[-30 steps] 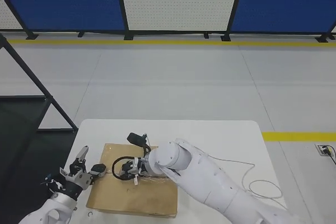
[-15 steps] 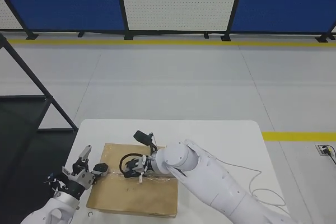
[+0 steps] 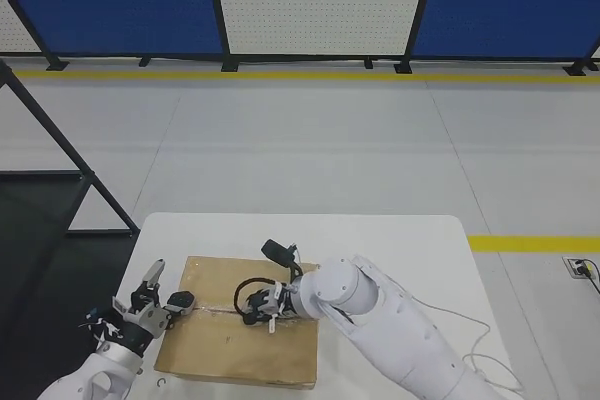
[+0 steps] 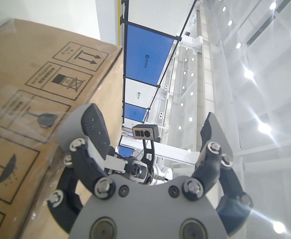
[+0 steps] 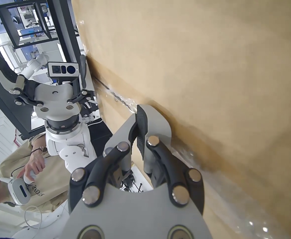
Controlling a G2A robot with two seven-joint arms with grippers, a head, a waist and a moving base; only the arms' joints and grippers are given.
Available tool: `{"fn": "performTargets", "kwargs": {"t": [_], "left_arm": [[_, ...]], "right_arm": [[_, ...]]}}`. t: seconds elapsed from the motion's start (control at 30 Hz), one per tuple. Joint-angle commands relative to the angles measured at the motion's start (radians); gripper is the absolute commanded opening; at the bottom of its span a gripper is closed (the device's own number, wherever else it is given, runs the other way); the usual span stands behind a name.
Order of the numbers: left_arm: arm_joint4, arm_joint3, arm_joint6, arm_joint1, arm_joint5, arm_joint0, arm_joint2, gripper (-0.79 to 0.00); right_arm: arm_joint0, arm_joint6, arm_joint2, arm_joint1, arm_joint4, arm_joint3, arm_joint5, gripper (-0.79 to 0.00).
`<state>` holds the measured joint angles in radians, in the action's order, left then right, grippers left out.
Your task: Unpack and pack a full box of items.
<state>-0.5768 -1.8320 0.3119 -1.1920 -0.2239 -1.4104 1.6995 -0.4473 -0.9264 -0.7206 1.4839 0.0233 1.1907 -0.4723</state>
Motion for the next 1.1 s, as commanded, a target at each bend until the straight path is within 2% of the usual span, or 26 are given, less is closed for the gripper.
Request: {"fn": "performTargets", "kwargs": {"t": [0.0, 0.43, 0.7, 1.07], "left_arm": [[0.000, 0.001, 0.000, 0.000, 0.000, 0.001, -0.001, 0.000], [0.002, -0.004, 0.001, 0.002, 0.000, 0.001, 0.001, 0.000], [0.005, -0.011, -0.001, 0.003, 0.000, -0.002, -0.005, 0.000], [0.012, -0.016, -0.001, 0.004, -0.004, -0.002, -0.017, 0.000]], "right_arm": [[-0.023, -0.007, -0.023, -0.013, -0.019, 0.028, -0.022, -0.785], [-0.144, -0.049, -0.136, -0.081, -0.134, 0.198, -0.127, -0.785], [-0.247, -0.038, -0.227, -0.118, -0.167, 0.319, -0.139, -0.785], [-0.351, -0.011, -0.338, -0.153, -0.166, 0.400, -0.120, -0.785]]}}
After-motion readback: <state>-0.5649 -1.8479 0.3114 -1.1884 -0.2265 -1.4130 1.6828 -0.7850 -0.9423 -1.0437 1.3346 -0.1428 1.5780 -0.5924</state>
